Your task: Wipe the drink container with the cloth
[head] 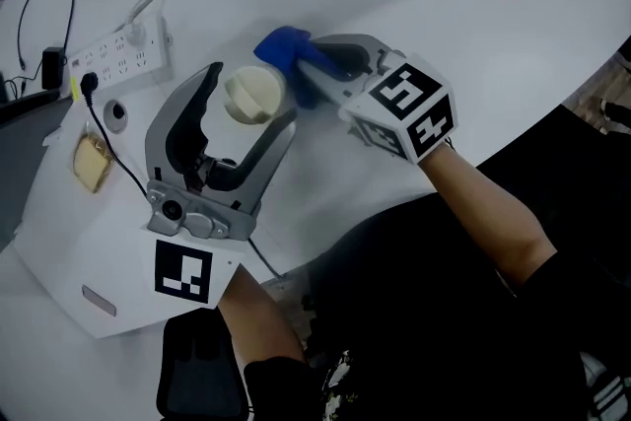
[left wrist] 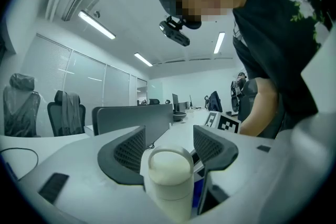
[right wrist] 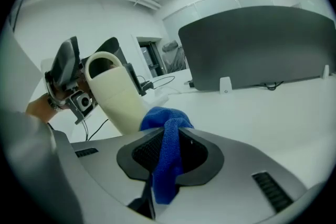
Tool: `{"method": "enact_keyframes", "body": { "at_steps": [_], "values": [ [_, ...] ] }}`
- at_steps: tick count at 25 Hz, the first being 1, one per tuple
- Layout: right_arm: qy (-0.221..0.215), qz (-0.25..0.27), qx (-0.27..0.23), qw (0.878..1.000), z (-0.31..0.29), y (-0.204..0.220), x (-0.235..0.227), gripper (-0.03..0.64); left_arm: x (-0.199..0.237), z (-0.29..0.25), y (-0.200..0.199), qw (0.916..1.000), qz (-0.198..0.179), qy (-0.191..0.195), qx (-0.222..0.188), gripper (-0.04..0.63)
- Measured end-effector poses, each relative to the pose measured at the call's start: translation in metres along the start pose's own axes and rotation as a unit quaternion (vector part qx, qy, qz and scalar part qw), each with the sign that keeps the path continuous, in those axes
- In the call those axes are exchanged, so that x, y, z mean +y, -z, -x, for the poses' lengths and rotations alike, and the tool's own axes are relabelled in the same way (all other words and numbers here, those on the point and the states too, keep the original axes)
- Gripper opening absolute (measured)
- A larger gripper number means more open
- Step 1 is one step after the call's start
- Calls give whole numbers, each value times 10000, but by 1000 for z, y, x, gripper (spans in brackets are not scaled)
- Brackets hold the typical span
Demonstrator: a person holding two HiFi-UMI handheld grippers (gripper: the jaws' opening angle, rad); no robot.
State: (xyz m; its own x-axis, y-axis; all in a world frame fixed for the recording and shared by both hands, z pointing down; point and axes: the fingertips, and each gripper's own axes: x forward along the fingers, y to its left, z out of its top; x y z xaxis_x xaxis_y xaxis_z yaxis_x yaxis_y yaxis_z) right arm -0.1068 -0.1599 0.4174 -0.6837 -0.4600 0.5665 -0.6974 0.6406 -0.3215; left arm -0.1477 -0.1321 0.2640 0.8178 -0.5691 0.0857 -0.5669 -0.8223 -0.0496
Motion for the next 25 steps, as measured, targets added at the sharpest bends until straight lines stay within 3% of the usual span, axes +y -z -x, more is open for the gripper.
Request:
{"method": "enact_keyframes", "body": {
  "at_steps": [7, 9, 11, 13, 16, 20, 25],
  "values": [
    [310, 54, -806, 9962, 60, -24, 5, 66, -8, 38, -29, 9956, 36, -904, -241, 263],
    [364, 57, -1147, 9927, 86, -33, 15, 66, -26, 45, -27, 9947, 42, -1016, -129, 194],
    [295, 49, -1510, 9881, 111, -39, 28, 66, -43, 53, -28, 9925, -36, -1222, 43, 38],
    [160, 199, -1807, 9832, 128, -45, 39, 66, -49, 61, -34, 9869, -106, -1604, 161, 6],
    [229, 512, -1993, 9783, 149, -52, 43, 66, -51, 74, -46, 9690, 181, -2464, 80, 3],
    [478, 944, -2382, 9654, 202, -76, 57, 66, -59, 103, -68, 9287, 841, -3608, -190, 3],
    [493, 1235, -2886, 9482, 254, -107, 71, 66, -83, 119, -100, 9110, 451, -4097, -118, 3]
  ]
}}
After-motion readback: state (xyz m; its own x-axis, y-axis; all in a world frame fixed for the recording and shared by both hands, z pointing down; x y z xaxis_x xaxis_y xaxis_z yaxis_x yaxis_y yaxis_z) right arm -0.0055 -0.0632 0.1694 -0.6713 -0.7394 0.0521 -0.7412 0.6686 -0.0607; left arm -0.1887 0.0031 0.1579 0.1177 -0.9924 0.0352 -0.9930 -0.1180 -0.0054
